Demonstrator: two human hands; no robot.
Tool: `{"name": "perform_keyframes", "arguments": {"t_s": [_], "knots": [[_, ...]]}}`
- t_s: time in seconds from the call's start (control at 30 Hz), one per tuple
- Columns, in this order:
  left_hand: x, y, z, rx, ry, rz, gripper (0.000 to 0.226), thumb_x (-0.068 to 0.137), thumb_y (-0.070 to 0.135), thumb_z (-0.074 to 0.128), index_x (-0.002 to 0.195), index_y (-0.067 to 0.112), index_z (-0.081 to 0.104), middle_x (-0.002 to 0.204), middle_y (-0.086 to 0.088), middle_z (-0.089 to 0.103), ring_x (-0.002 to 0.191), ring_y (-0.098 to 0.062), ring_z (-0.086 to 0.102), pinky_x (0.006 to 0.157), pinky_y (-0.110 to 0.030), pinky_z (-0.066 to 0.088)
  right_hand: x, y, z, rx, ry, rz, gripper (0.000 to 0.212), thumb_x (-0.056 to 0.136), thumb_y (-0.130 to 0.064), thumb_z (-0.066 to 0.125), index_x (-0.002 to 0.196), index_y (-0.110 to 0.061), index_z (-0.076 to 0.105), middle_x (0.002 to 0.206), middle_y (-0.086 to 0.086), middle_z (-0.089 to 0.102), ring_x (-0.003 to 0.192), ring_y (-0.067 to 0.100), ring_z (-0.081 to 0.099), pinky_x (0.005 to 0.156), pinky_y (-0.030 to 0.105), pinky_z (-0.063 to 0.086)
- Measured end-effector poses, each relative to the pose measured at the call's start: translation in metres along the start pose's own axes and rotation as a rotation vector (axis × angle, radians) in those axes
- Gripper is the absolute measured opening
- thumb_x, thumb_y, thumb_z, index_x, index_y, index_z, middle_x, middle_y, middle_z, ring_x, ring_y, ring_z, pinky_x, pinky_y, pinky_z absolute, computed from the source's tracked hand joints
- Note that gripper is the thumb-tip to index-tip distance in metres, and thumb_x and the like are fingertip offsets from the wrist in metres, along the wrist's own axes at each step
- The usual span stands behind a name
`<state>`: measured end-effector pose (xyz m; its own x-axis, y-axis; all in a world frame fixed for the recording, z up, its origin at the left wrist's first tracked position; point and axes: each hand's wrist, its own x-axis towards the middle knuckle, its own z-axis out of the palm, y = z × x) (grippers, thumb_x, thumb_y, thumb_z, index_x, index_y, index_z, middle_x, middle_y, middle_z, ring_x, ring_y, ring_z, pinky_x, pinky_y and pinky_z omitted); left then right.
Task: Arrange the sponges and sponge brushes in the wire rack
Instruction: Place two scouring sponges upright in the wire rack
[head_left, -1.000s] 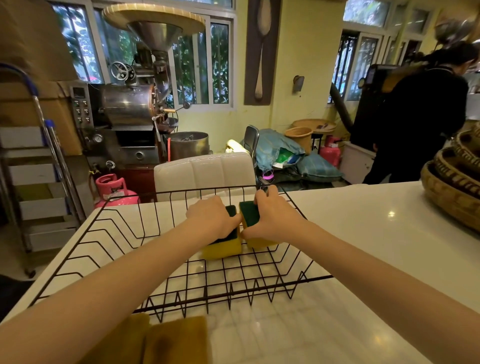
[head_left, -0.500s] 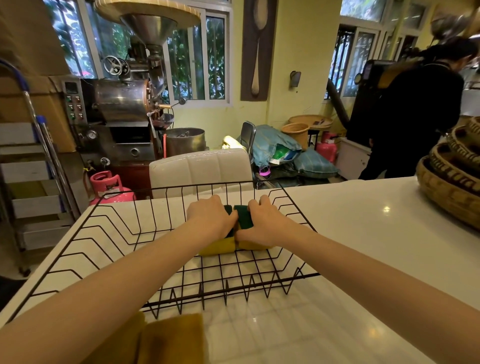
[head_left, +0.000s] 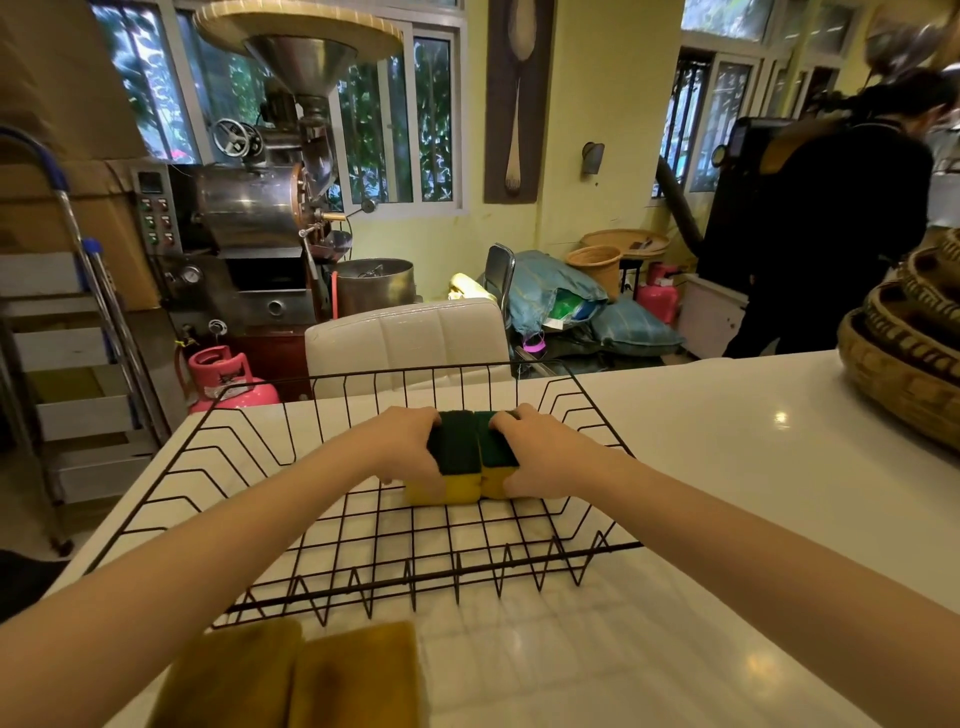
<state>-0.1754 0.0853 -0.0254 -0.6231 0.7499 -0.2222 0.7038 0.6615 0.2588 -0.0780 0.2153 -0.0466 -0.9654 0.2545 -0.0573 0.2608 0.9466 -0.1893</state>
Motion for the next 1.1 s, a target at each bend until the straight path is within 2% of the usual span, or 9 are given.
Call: {"name": "perform_keyframes", "arguments": {"t_s": [0.1,0.23,0.37,0.43,0.5,0.57,0.7,0.87,1.1], "knots": [[-0.005,-0.007,0.009,-0.006,0.122,0.039,0.065,0.077,0.013,0.066,0.134,0.014,0.033,0.131,-0.011,0.048,0.115,-0.024,0.049,0.088,-0.028,0.045,0.0,0.002,0.0,-0.022,-0.001,-0.028,0.062,0.081,-0.021,0.062,0.135,-0.014,0.033,0.127,0.013,0.044,0.112,0.029,0.049,0.088,0.035,0.048],[-0.007,-0.014,0.014,-0.107,0.189,0.047,0.065,0.076,0.014,0.068,0.133,0.015,0.035,0.132,-0.009,0.048,0.116,-0.023,0.049,0.082,-0.024,0.041,0.0,0.002,0.001,-0.034,0.007,-0.041,0.061,0.082,-0.019,0.061,0.135,-0.014,0.032,0.127,0.011,0.046,0.113,0.026,0.05,0.088,0.033,0.046],[-0.01,-0.014,0.019,-0.146,0.251,0.041,0.059,0.076,0.013,0.068,0.127,0.013,0.038,0.128,-0.01,0.051,0.112,-0.022,0.051,0.082,-0.025,0.043,-0.002,0.0,0.001,-0.061,0.038,-0.007,0.054,0.082,-0.019,0.062,0.128,-0.011,0.034,0.122,0.011,0.051,0.107,0.025,0.053,0.078,0.03,0.044],[-0.011,-0.013,0.021,-0.14,0.281,0.035,0.054,0.077,0.014,0.068,0.123,0.012,0.039,0.124,-0.011,0.052,0.102,-0.019,0.051,0.079,-0.024,0.043,-0.003,0.0,0.001,-0.127,0.055,-0.019,0.053,0.082,-0.022,0.061,0.127,-0.011,0.035,0.123,0.011,0.051,0.11,0.026,0.05,0.081,0.033,0.044],[-0.011,-0.013,0.023,-0.122,0.285,0.04,0.052,0.077,0.016,0.067,0.12,0.011,0.039,0.121,-0.011,0.052,0.095,-0.016,0.049,0.077,-0.023,0.044,-0.002,0.0,0.001,-0.245,0.089,-0.054,0.051,0.083,-0.027,0.06,0.126,-0.011,0.037,0.127,0.013,0.049,0.117,0.028,0.042,0.09,0.037,0.043],[-0.012,-0.013,0.024,-0.097,0.271,0.049,0.052,0.078,0.019,0.066,0.121,0.012,0.038,0.121,-0.01,0.052,0.098,-0.017,0.052,0.079,-0.025,0.047,-0.001,0.002,0.001,-0.305,0.104,-0.074,0.05,0.083,-0.03,0.059,0.125,-0.011,0.04,0.129,0.013,0.047,0.12,0.028,0.04,0.094,0.038,0.042],[-0.014,-0.01,0.025,0.008,0.277,0.026,0.055,0.079,0.026,0.065,0.124,0.013,0.035,0.121,-0.009,0.052,0.103,-0.022,0.055,0.084,-0.032,0.051,-0.003,0.003,0.0,-0.234,0.085,-0.076,0.048,0.083,-0.028,0.059,0.123,-0.011,0.04,0.127,0.011,0.048,0.117,0.025,0.042,0.092,0.036,0.043],[-0.017,-0.005,0.033,0.155,0.32,0.013,0.058,0.084,0.03,0.059,0.129,0.012,0.028,0.121,-0.011,0.05,0.102,-0.023,0.056,0.077,-0.031,0.048,-0.005,0.005,-0.001,-0.221,0.076,-0.1,0.05,0.082,-0.029,0.06,0.124,-0.013,0.039,0.125,0.009,0.048,0.115,0.024,0.043,0.09,0.035,0.044],[-0.019,-0.007,0.031,0.079,0.282,-0.005,0.062,0.081,0.034,0.061,0.129,0.012,0.029,0.121,-0.011,0.05,0.102,-0.023,0.055,0.071,-0.029,0.045,-0.004,0.005,-0.002,-0.221,0.047,-0.104,0.053,0.082,-0.032,0.06,0.126,-0.013,0.039,0.127,0.01,0.048,0.116,0.024,0.043,0.093,0.036,0.044]]}}
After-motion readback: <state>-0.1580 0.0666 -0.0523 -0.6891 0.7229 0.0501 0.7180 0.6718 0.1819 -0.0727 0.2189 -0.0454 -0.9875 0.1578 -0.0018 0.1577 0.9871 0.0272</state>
